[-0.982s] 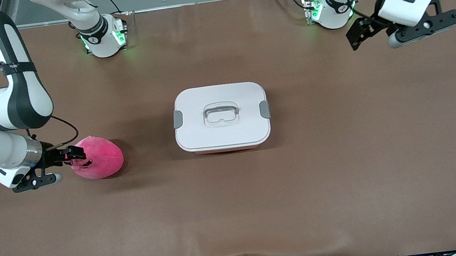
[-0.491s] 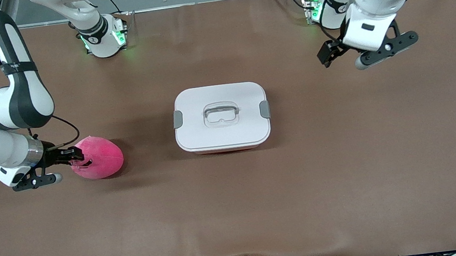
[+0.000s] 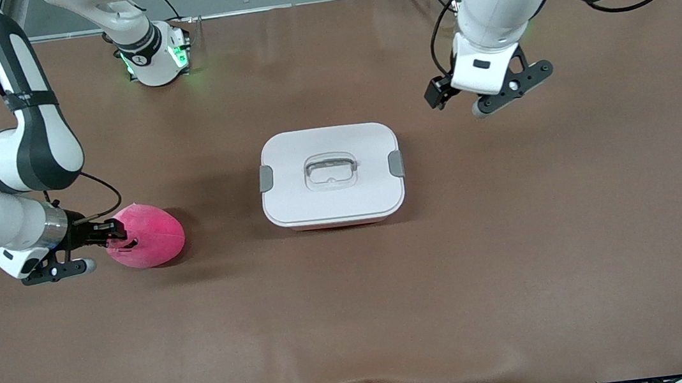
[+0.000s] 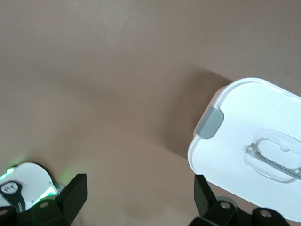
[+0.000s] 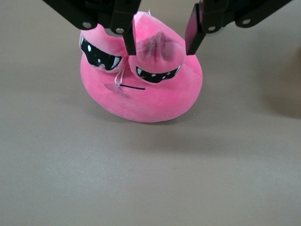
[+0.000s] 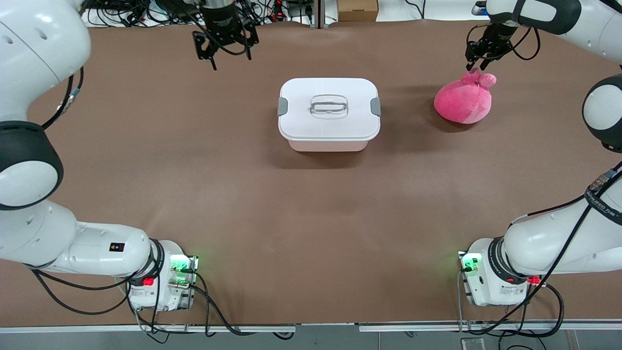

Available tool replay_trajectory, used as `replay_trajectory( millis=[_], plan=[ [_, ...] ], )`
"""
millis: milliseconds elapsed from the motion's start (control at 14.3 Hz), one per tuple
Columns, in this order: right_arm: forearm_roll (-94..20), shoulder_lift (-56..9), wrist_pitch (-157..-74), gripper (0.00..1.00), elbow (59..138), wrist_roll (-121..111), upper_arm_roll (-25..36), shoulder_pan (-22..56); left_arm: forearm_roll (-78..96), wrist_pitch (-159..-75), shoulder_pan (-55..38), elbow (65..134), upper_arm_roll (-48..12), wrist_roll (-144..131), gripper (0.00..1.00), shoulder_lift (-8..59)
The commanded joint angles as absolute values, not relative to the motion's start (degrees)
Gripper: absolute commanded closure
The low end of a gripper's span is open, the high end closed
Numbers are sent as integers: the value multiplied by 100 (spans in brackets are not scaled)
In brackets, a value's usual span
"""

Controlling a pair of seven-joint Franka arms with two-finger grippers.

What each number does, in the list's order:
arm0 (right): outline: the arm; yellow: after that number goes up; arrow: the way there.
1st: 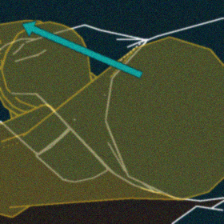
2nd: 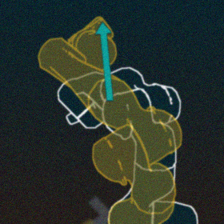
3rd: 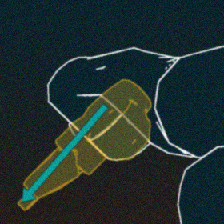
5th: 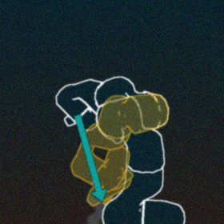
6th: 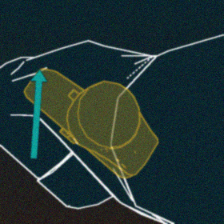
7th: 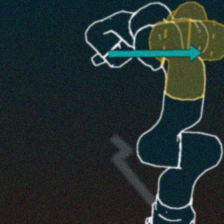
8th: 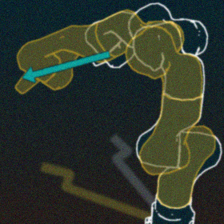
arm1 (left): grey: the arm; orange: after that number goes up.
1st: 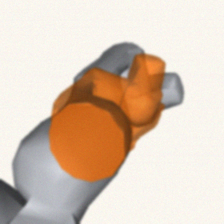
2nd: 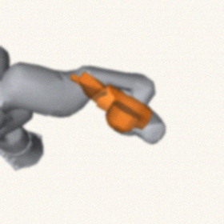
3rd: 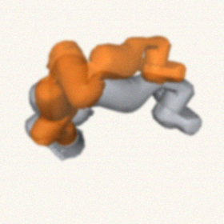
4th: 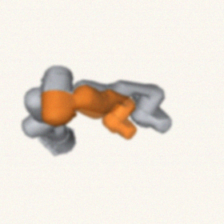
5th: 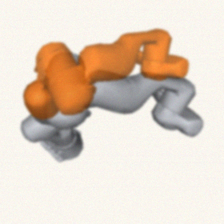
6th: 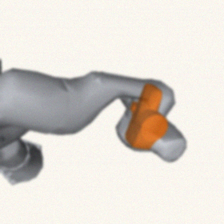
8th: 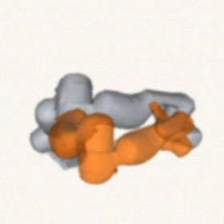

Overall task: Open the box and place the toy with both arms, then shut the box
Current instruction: 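Lower the left gripper onto the white lid handle and grasp it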

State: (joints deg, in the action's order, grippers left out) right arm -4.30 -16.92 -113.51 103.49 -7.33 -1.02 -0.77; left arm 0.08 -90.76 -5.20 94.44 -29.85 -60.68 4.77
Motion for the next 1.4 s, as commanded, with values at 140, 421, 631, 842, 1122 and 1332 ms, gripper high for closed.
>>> replay_trajectory(
  millis=[140,421,631,842,1122,1332],
  plan=[
    [-475,-1600,-11408,55,10468,-668,-70,-9,-403,-9403,-1229,9360,-3006,-7669,0,1027],
    [-431,-1617,-11408,65,10468,-677,-79,-17,-519,-9983,-1564,9369,-3006,-8839,0,1414],
    [-431,-1617,-11408,68,10468,-685,-70,-18,-710,-10353,-1818,9378,-3006,-9910,0,1634],
    [-422,-1643,-11487,68,10476,-712,-70,-35,-1141,-10651,-2153,9378,-3015,-11158,0,1933],
    [-422,-1652,-11487,80,10468,-721,-70,-35,-1493,-11135,-2390,9378,-3015,-12705,0,2232],
    [-413,-1652,-11479,97,10450,-721,-70,-35,-1975,-11425,-2548,9352,-3006,-13778,2,2478]
  ],
)
